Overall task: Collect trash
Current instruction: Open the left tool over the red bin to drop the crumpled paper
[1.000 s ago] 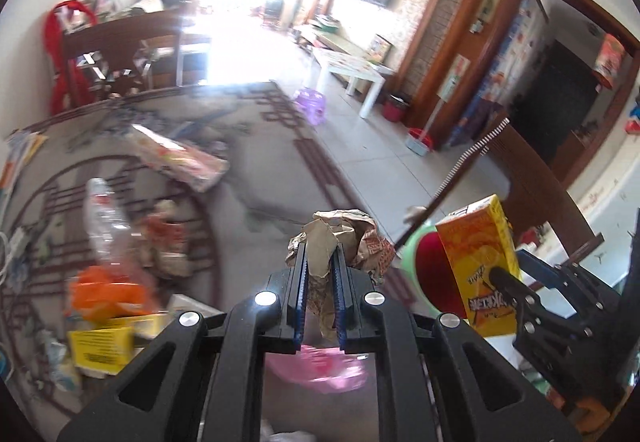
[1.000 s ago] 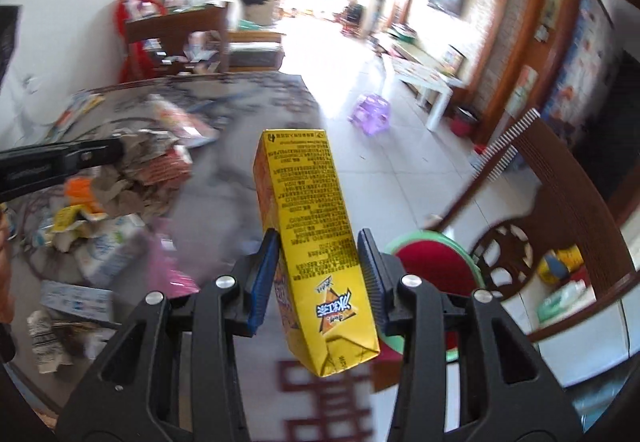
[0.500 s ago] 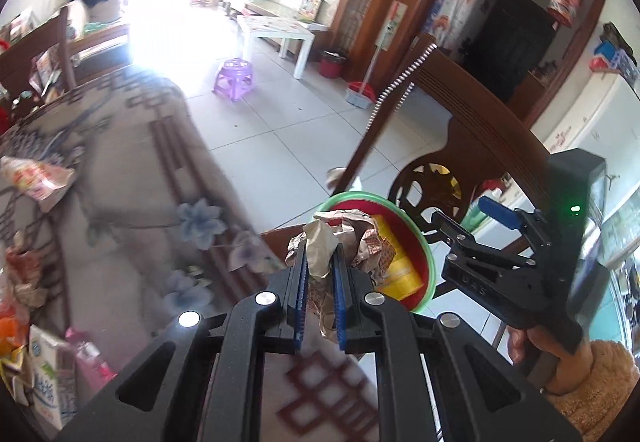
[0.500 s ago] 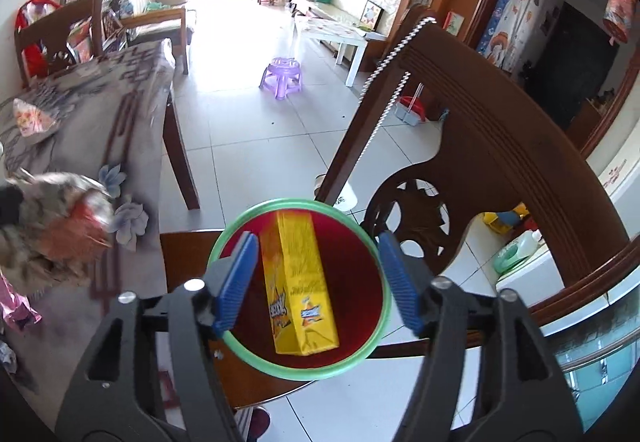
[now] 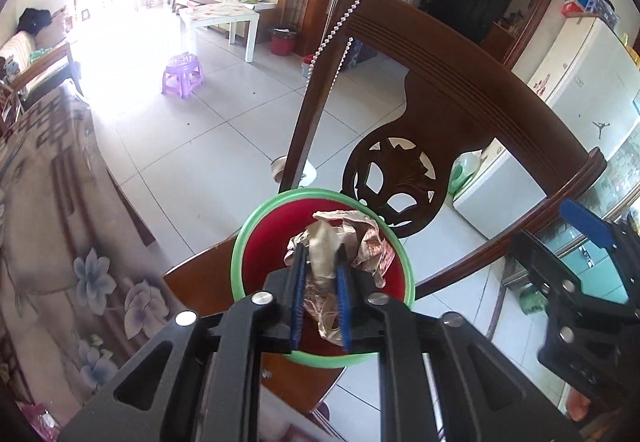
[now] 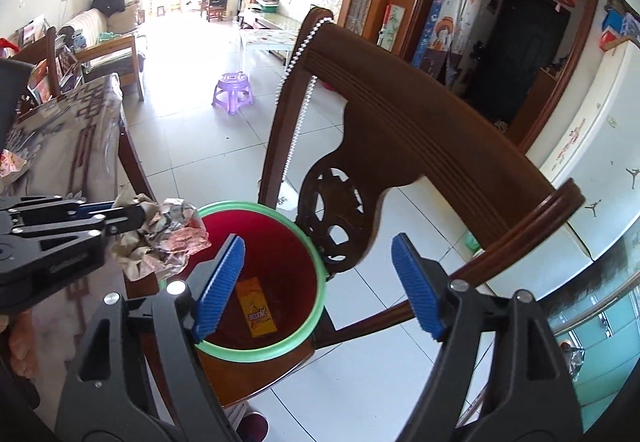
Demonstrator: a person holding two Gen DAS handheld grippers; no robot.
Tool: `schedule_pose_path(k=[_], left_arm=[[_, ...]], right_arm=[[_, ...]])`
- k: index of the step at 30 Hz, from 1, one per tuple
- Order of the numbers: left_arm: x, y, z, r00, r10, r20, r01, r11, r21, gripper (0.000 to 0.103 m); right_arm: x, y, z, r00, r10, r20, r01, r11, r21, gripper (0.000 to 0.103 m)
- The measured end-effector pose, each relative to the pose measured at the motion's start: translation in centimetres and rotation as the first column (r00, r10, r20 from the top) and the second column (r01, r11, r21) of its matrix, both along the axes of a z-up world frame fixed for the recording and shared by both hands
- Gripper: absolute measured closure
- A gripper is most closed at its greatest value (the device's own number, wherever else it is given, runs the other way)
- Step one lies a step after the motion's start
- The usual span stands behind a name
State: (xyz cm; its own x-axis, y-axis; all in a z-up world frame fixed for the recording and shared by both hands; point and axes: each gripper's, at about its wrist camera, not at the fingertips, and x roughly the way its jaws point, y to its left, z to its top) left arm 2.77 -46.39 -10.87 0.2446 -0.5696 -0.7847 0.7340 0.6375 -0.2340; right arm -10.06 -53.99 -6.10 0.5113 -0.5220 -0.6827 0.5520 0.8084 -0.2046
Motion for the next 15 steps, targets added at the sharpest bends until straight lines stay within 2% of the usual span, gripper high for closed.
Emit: schedule_pose_path(k=[1,2,3,9,15], left_arm=[[0.1,-0.6,-0.1,1.000,0.008,0.011,-0.008,1.000,0.010,0.054],[0.1,-0.8,0.0,1.000,0.013,0.019,-0.013,1.000,0.007,0.042],[0.0,-0.7,0.2,0.999,0.019,0.034,-0.019,1.000,-0.005,0.036],[-0.5,0.4,1.8,0.996,0.028,0.084,-0.028,1.000,0.000,0.036],[-0.6,7.1,4.8,0.981,0.164,0.106,-0.159,0.986,-0.054,0.030]], right_arm=[[-0.3,-0.1,0.0,1.000,-0.007,-0.002,0.007,1.000,-0.004,0.029],[-0.5,-0.3,0.0,1.000,-0.014,-0.004,0.014,1.000,-0.004,0.029],[-0.7,-0.4,0.1,1.000,-0.019,-0.005,0.019,1.000,-0.003,0.029],[-1.3,-0.3,0.4,1.000,-0.029,0.003,0.029,1.000,0.007,0.028],[-0.1,2.3,1.1,0.999,0.043,0.026,-0.043,0.999,0.012,0.026]])
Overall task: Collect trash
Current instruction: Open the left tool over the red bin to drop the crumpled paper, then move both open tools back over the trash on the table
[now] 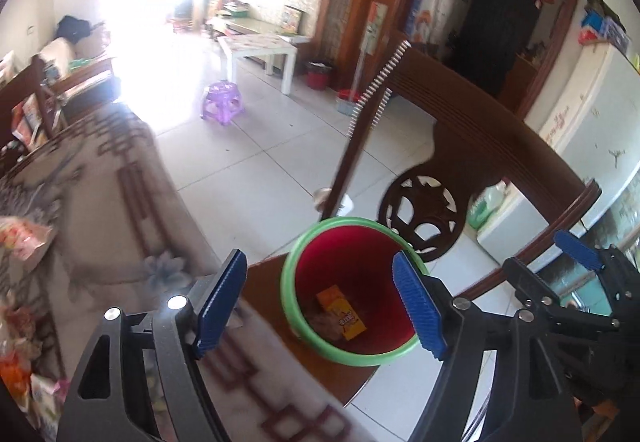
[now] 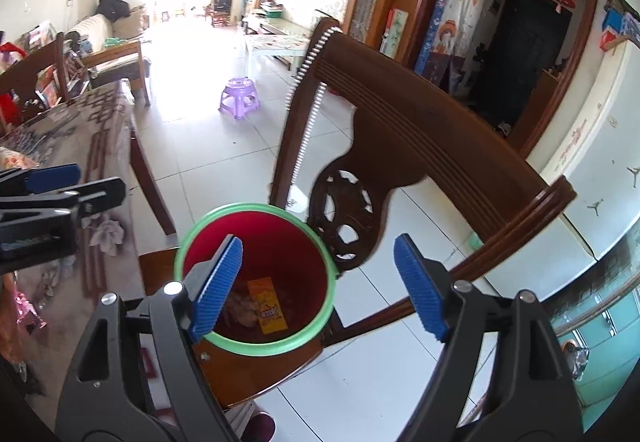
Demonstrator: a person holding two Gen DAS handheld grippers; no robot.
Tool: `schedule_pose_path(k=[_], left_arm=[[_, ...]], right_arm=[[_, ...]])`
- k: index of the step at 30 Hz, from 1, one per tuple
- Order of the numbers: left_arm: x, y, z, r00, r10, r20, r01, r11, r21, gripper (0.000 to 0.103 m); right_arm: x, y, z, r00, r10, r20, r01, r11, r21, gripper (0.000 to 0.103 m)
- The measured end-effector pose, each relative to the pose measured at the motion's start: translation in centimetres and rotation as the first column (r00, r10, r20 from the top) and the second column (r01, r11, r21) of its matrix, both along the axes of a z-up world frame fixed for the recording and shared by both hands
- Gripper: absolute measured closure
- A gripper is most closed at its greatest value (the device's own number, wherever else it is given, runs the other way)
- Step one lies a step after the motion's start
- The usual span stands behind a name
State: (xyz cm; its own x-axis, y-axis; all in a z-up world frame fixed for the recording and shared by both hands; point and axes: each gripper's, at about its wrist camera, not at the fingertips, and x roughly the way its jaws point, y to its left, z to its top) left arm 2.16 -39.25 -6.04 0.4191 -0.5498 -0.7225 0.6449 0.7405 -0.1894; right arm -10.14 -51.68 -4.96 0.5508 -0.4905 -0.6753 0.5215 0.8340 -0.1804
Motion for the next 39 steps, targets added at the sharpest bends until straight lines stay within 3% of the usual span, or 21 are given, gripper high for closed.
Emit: schedule_pose_path(k=[6,13,22,31,39], left_arm=[[0.2,8.4,0.8,0.981,0.192,-0.008,-0.192,0.981,-0.008,0.030],[1.1,18.2,0.5,0.931,0.364,-0.022,-0.364,0.931,0.006,0.030],[1.0,29.5,-1.2,0.869,0.493,-0.045,-0.491,0.870,0.041,0.029],[0.8,39.9,-3.5,0.821,0.567,-0.057,-0.562,0.823,0.086,0.029],[1.1,48.9,-8.7,0.722,0.675,-0.154,-0.649,0.737,0.189,0.029]], right_arm=[[2.4,4.5,0.1,0.992,0.128,-0.001,-0.128,0.992,0.002,0.025],[4.7,10.8,0.1,0.968,0.250,-0.004,-0.250,0.968,0.009,0.022],[6.8,19.6,-0.9,0.940,0.340,-0.032,-0.338,0.940,0.043,0.021],[7.9,28.9,-1.7,0.909,0.411,-0.062,-0.408,0.911,0.051,0.018],[8.3,33.6,-1.9,0.901,0.424,-0.091,-0.421,0.906,0.044,0.016]])
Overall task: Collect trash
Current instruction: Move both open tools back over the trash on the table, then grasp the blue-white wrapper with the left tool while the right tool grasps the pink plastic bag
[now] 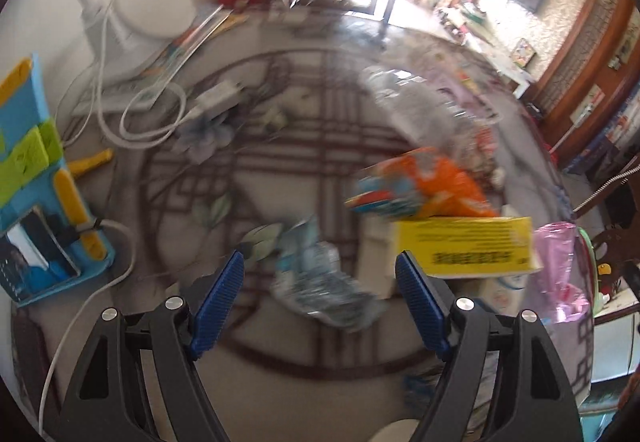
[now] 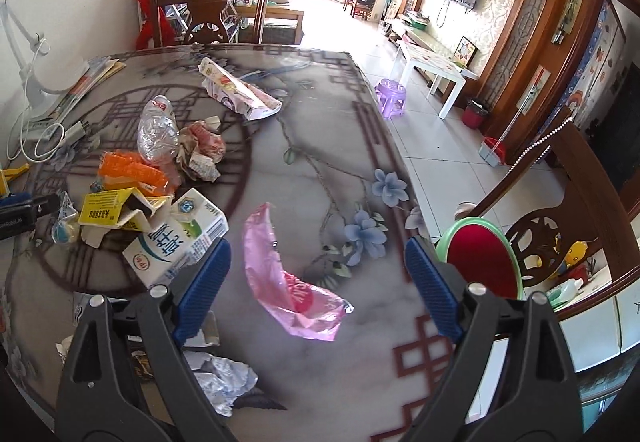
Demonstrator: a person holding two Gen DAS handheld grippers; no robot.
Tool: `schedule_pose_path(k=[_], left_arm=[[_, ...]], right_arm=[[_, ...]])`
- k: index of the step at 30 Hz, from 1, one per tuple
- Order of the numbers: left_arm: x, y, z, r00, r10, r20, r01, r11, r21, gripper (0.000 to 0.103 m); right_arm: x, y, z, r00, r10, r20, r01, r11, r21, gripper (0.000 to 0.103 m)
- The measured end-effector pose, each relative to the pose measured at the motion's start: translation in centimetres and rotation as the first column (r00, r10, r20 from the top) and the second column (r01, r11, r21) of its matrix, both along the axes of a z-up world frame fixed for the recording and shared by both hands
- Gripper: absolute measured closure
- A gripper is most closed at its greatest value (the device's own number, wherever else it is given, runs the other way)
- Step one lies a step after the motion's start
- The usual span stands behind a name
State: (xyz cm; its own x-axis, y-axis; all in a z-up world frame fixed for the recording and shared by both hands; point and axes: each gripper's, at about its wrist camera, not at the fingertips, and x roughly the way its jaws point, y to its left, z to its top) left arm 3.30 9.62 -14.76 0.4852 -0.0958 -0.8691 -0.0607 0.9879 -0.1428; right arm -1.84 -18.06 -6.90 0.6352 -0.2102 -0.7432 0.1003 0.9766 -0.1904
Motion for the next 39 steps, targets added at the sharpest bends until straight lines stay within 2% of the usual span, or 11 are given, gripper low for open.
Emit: schedule_pose_path(k=[7,11,13,14,16,18,29,31,33,39], left_arm=[[1.5,2.1,-4.0,0.994,0.043,-0.097,-0.047,0.998,-0.046,0.029],[1.8,2.1,-4.5,0.995,0.044,-0.089,-0.051,0.996,-0.080,0.032],[2.1,1.9,-4.5,0.997,0.025,-0.078,-0.033,0.994,-0.101,0.049],[2.2,1.8,-4.5,0.997,0.015,-0.076,-0.024,0.993,-0.114,0.053],[2.6,1.6,-4.5,0.997,-0.002,-0.076,-0.009,0.989,-0.148,0.075],[2.7,1.4,-4.2,0.997,-0.012,-0.074,-0.002,0.983,-0.185,0.090],[2.8,2.6,-2.8,0.998,0.029,-0.047,-0.037,0.982,-0.188,0.093],[2.9,2.8,-2.8,0.998,0.032,-0.049,-0.040,0.982,-0.186,0.103],[2.9,2.9,-2.9,0.998,0.035,-0.059,-0.045,0.981,-0.188,0.103],[2.8,3.0,-3.3,0.997,0.040,-0.068,-0.054,0.976,-0.212,0.103]], right_arm=[[0.5,1.2,-0.3,1.000,-0.015,-0.026,0.015,1.000,-0.011,0.016],[0.8,1.7,-0.7,0.999,-0.010,-0.045,0.008,1.000,-0.024,0.016],[1.0,1.8,-0.9,0.998,-0.007,-0.055,0.005,1.000,-0.024,0.016],[1.1,2.0,-1.0,0.998,-0.005,-0.058,0.004,1.000,-0.024,0.016],[1.3,2.2,-1.0,0.998,0.000,-0.063,-0.001,1.000,-0.025,0.016],[1.5,2.4,-1.1,0.998,0.007,-0.065,-0.008,1.000,-0.025,0.016],[3.3,1.7,-2.6,0.995,0.012,-0.098,-0.015,0.999,-0.034,0.016],[4.1,1.0,-3.5,0.992,-0.001,-0.124,-0.004,0.999,-0.040,0.016],[4.8,0.7,-4.7,0.988,0.003,-0.157,-0.009,0.999,-0.036,0.016],[6.3,1.1,-7.8,0.969,0.053,-0.243,-0.041,0.998,0.052,0.016]])
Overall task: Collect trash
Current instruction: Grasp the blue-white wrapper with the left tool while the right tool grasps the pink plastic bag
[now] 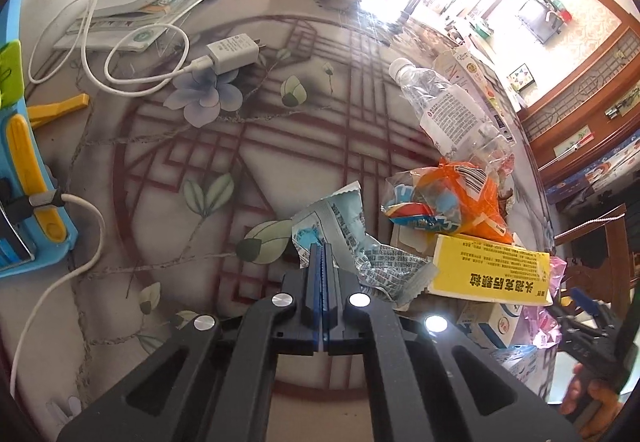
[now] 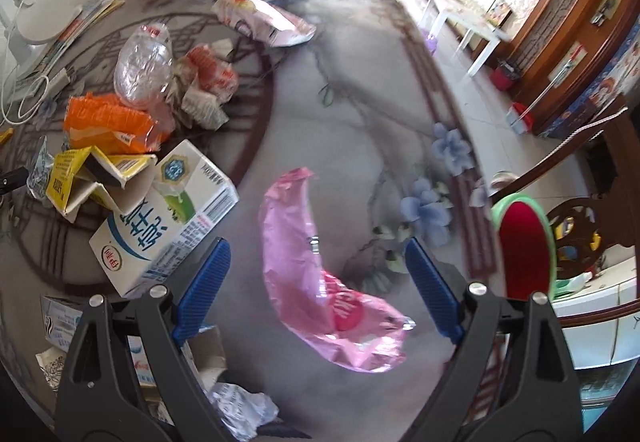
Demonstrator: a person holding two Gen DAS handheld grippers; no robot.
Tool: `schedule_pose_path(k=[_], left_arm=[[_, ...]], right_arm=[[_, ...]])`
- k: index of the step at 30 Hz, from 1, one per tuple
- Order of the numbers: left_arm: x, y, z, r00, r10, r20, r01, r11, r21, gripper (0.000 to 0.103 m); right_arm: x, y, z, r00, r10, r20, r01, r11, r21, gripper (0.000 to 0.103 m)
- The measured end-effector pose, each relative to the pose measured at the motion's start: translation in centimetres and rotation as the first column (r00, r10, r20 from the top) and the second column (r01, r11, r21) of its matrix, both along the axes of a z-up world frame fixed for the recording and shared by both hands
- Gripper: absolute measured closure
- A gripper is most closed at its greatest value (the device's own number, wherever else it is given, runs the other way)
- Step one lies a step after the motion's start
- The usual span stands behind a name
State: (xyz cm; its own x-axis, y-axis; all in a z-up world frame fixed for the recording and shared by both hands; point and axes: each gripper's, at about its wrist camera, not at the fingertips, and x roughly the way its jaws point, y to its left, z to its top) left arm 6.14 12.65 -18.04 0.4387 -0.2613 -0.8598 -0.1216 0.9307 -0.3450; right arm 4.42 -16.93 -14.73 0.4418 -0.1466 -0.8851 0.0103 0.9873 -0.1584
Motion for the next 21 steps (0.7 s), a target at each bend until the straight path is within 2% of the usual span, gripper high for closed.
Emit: schedule_pose_path(k=[2,4,5,6,7,9,10,14,18,20,21], left_arm=[[-0.2,0.1,0.0,1.000,0.001,0.000,-0.001,1.000,-0.014,0.089],[-0.4,0.1,0.2,1.000,0.007,0.017,-0.007,1.000,-0.009,0.060],[-0.5,0.2,0.3,1.000,0.010,0.025,-0.009,1.000,-0.016,0.055],[-0.5,0.2,0.4,1.000,0.011,0.029,-0.010,1.000,-0.029,0.049],[-0.3,0.2,0.3,1.000,0.010,0.026,-0.009,0.999,-0.049,0.047],[0.0,0.1,0.1,1.000,0.008,0.018,-0.007,0.997,-0.076,0.042],[0.1,-0.1,0.0,1.000,0.010,0.015,-0.009,0.997,-0.083,0.040],[1.0,-1.0,-1.1,0.999,0.004,-0.037,-0.009,0.992,-0.122,0.040],[1.4,-2.3,-1.9,0.998,-0.007,-0.067,-0.001,0.992,-0.129,0.045],[1.5,-2.7,-2.2,0.997,-0.006,-0.076,-0.004,0.991,-0.133,0.062],[1.5,-2.7,-2.2,0.997,-0.002,-0.081,-0.009,0.991,-0.135,0.075]], right_arm=[[0.3,0.3,-0.9,1.000,0.009,-0.027,-0.009,1.000,0.015,0.017],[0.6,0.4,-1.4,0.998,0.015,-0.053,-0.013,0.999,0.047,0.034],[0.6,0.4,-1.6,0.998,0.016,-0.066,-0.012,0.998,0.057,0.055],[0.7,0.4,-1.9,0.997,0.016,-0.082,-0.010,0.998,0.067,0.070],[0.7,0.3,-1.9,0.996,0.012,-0.088,-0.005,0.997,0.072,0.071],[0.5,0.1,-1.5,0.997,0.000,-0.073,0.006,0.996,0.088,0.085],[0.4,0.0,-1.2,0.998,0.000,-0.065,0.006,0.995,0.098,0.087],[-0.3,0.3,0.6,1.000,0.010,-0.006,-0.010,0.992,0.124,0.093],[-0.9,0.8,2.5,0.999,0.025,0.042,-0.031,0.990,0.141,0.093],[-1.2,1.1,3.3,0.997,0.037,0.063,-0.046,0.988,0.145,0.093],[-1.3,1.3,3.6,0.996,0.043,0.073,-0.054,0.988,0.147,0.093]])
